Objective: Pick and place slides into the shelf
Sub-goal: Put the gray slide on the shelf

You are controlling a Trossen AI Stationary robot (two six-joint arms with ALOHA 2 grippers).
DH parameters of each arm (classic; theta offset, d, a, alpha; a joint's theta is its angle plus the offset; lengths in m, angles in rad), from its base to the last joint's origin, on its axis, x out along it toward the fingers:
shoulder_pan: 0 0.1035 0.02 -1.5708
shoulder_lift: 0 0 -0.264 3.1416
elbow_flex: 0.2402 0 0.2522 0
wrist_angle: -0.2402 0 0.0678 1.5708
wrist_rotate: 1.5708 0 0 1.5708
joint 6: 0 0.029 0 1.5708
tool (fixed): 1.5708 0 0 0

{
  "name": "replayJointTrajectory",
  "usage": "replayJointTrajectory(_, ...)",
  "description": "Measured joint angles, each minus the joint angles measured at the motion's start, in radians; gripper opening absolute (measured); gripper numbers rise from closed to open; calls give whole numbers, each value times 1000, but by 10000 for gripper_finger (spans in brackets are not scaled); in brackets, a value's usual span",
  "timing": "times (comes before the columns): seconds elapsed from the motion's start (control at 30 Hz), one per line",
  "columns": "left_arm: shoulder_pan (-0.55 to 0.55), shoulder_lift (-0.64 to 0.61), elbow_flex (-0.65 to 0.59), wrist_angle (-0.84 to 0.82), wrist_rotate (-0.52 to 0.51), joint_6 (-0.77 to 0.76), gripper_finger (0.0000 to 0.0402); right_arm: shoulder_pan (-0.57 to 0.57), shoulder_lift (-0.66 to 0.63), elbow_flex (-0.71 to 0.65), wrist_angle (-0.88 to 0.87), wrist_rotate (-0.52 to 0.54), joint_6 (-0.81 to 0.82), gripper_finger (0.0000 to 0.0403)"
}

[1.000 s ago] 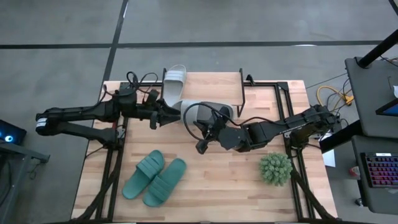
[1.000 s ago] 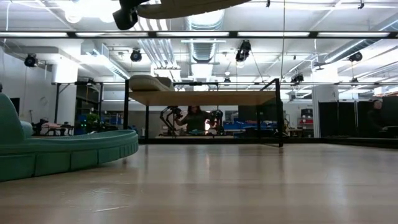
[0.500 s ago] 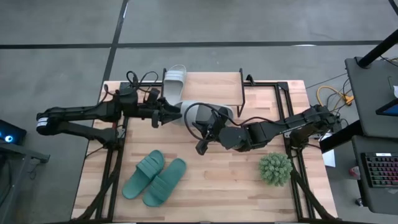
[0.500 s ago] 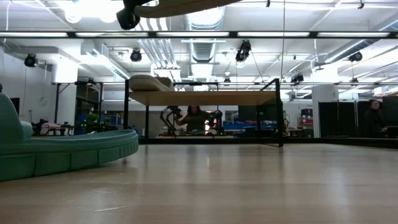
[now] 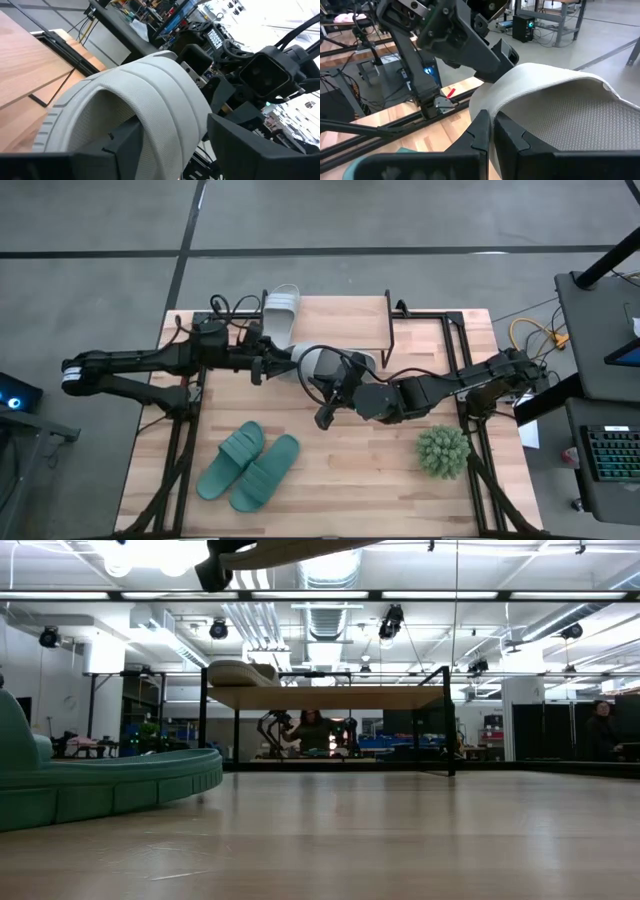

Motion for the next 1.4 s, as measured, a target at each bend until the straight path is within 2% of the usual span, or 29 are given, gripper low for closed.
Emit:
replayJointTrajectory(0.23, 3, 0, 0, -7, -18, -26, 116, 0, 0, 0, 7, 0, 0, 8)
replayJointTrajectory(0.47, 14, -1, 0, -3, -27, -21, 12, 0, 0, 0, 16, -1, 0, 8)
replayJointTrajectory(0.8, 21, -4, 0, -5, -20, 5, 2, -1, 0, 0, 16, -23, 0, 9)
replayJointTrajectory(1.4, 21, -40, -2, -1, -19, 27, 0, -1, -18, 0, 11, -26, -101, 9)
